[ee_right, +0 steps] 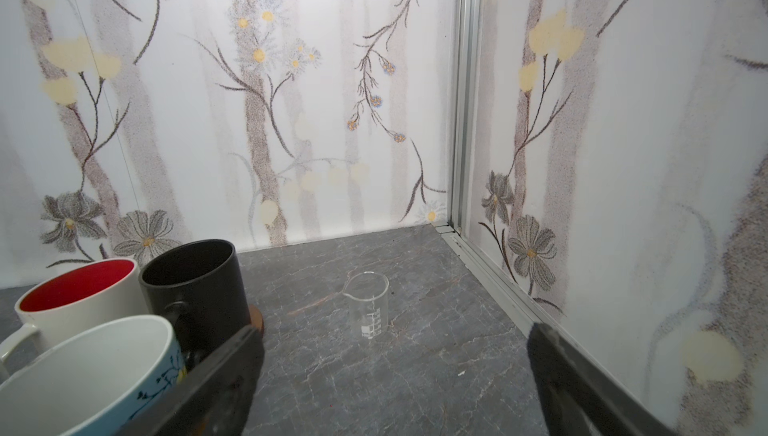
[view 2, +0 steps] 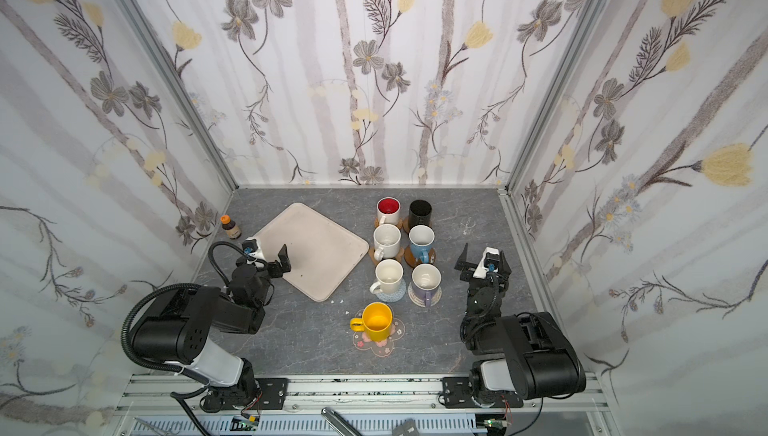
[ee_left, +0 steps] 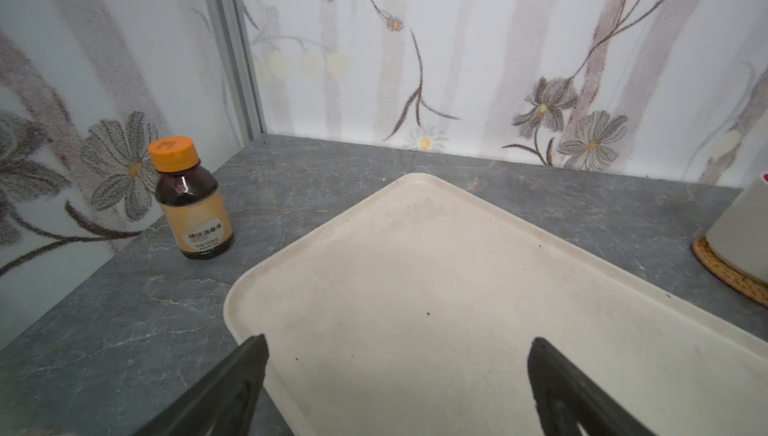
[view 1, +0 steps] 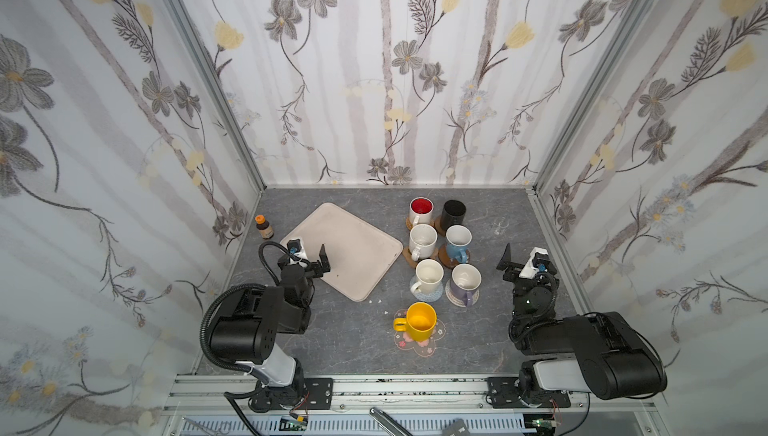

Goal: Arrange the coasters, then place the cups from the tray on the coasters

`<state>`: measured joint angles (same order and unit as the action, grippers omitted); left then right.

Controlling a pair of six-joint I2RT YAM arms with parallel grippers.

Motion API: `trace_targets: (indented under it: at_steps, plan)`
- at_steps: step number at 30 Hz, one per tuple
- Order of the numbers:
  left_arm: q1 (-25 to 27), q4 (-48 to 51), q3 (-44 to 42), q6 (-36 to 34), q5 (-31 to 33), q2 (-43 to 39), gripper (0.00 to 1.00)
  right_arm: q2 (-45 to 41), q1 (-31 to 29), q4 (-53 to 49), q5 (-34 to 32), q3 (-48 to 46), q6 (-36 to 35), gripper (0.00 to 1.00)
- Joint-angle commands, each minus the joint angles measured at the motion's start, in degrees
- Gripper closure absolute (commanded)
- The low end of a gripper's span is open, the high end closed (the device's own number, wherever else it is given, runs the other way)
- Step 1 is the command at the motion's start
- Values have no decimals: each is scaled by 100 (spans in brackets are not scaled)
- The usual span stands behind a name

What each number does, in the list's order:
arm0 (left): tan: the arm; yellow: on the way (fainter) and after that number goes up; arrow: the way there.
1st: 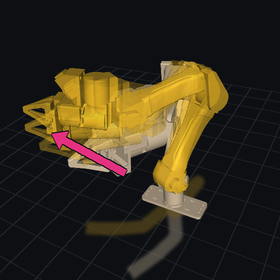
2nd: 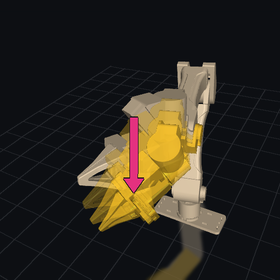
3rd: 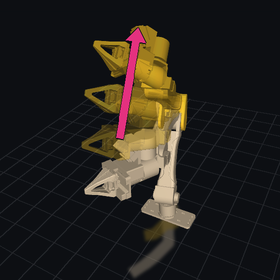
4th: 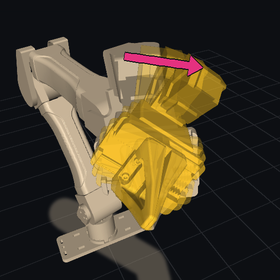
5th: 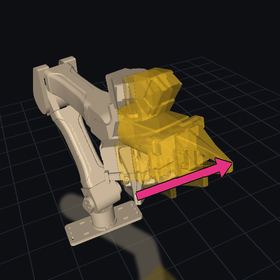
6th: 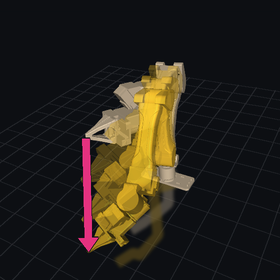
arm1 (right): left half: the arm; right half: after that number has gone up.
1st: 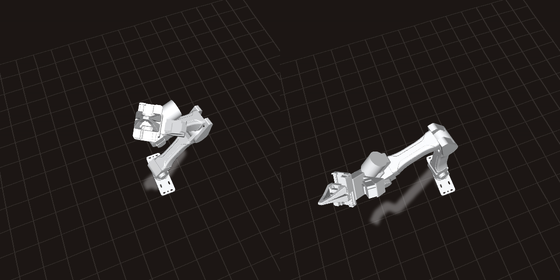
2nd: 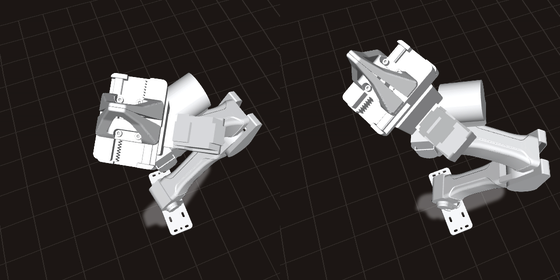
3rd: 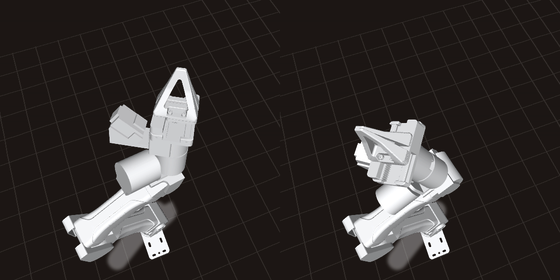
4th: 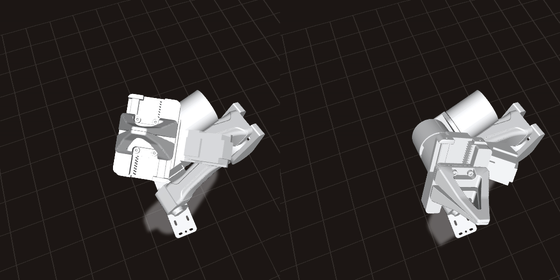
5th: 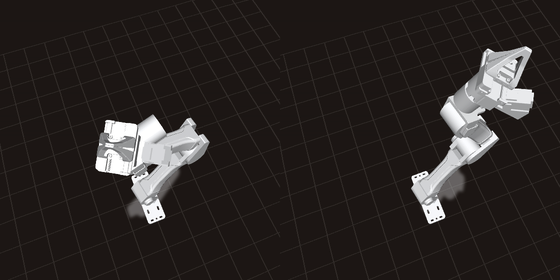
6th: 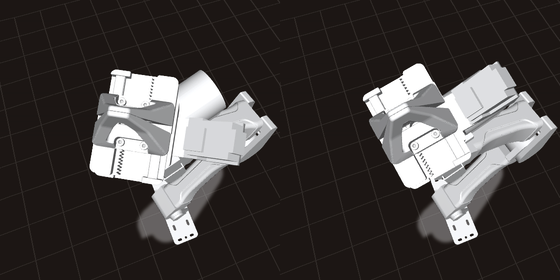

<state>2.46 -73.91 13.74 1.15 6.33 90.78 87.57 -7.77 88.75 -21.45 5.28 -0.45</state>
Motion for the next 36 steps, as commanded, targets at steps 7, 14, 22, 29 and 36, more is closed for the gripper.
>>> trace_targets:
  at_steps: [7, 14, 22, 29, 36]
  plan:
    - [-57, -165, 51, 138, -193, 4, 0, -126, 469, -1215, 413, 528, 480, 0]
    - [-53, -172, 45, 140, -192, -4, 0, -135, 461, -1149, 409, 492, 462, 0]
    - [-53, -171, 45, 134, -187, 0, 0, -113, 452, -1251, 705, 561, 340, 0]
    - [-53, -168, 48, 131, -185, 0, 0, -109, 452, -1230, 713, 562, 342, 0]
    - [-47, -161, 50, 128, -185, 1, 0, -109, 452, -1242, 709, 560, 332, 0]
